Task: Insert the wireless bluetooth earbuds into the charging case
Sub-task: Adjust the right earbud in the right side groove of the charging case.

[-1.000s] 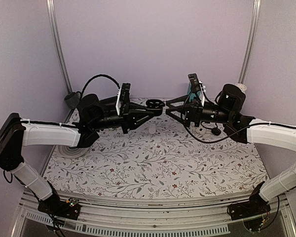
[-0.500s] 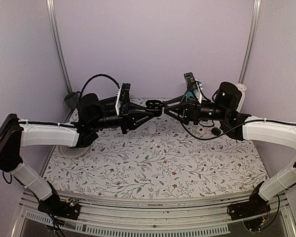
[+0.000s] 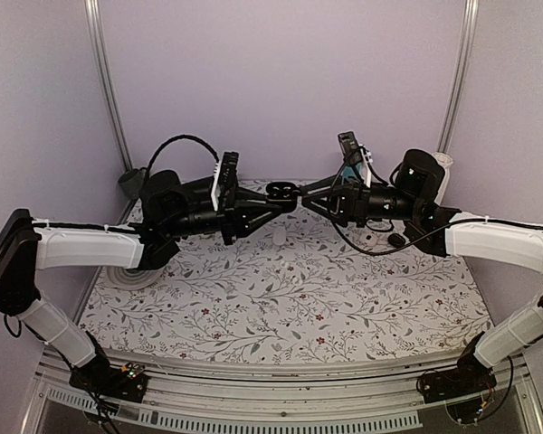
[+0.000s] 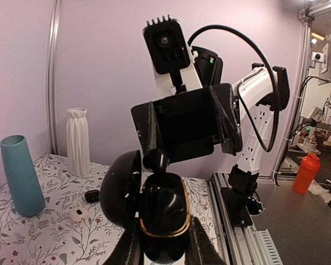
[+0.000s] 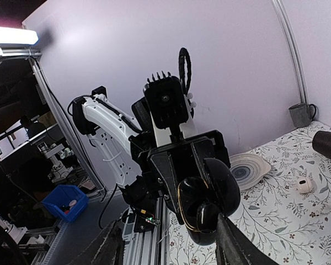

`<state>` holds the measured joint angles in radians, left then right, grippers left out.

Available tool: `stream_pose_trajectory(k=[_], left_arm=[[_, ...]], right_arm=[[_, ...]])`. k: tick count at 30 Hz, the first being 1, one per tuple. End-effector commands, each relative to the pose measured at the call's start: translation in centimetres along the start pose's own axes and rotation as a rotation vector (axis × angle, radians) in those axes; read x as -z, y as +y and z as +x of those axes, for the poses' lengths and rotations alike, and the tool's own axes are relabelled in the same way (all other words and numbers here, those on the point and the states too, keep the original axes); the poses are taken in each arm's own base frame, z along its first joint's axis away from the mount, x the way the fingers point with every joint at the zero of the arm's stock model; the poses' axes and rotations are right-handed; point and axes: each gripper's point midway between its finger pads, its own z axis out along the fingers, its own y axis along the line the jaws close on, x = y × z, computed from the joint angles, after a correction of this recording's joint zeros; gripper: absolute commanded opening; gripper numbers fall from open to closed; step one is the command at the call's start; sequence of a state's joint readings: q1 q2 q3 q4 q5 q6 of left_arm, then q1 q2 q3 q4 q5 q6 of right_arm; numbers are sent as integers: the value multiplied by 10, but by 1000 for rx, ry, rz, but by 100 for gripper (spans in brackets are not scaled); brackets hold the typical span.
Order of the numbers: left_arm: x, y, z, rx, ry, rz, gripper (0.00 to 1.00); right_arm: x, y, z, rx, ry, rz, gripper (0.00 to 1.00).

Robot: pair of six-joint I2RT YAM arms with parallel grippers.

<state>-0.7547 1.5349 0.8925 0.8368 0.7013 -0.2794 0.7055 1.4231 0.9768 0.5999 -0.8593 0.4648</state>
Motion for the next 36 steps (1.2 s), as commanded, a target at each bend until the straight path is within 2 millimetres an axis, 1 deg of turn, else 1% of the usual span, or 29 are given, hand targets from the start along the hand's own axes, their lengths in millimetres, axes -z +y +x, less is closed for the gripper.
stream_pose_trajectory(k=[1, 6, 14, 22, 36], left_arm=[[0, 1, -5, -9, -3, -18, 0], [0, 3, -4, -8, -2, -26, 0], [-1, 4, -4, -7, -1, -30, 0], [-3, 6, -1, 3, 7, -31, 0], [-3, 9, 3, 7, 11, -44, 0]], right_arm=[[-3, 9, -5, 11, 0, -49, 56], [-3, 9, -1, 0, 6, -50, 52], [-3, 8, 3, -14, 12, -47, 50], [-4, 6, 6, -23, 17, -46, 48], [-10, 11, 11, -26, 32, -70, 46]])
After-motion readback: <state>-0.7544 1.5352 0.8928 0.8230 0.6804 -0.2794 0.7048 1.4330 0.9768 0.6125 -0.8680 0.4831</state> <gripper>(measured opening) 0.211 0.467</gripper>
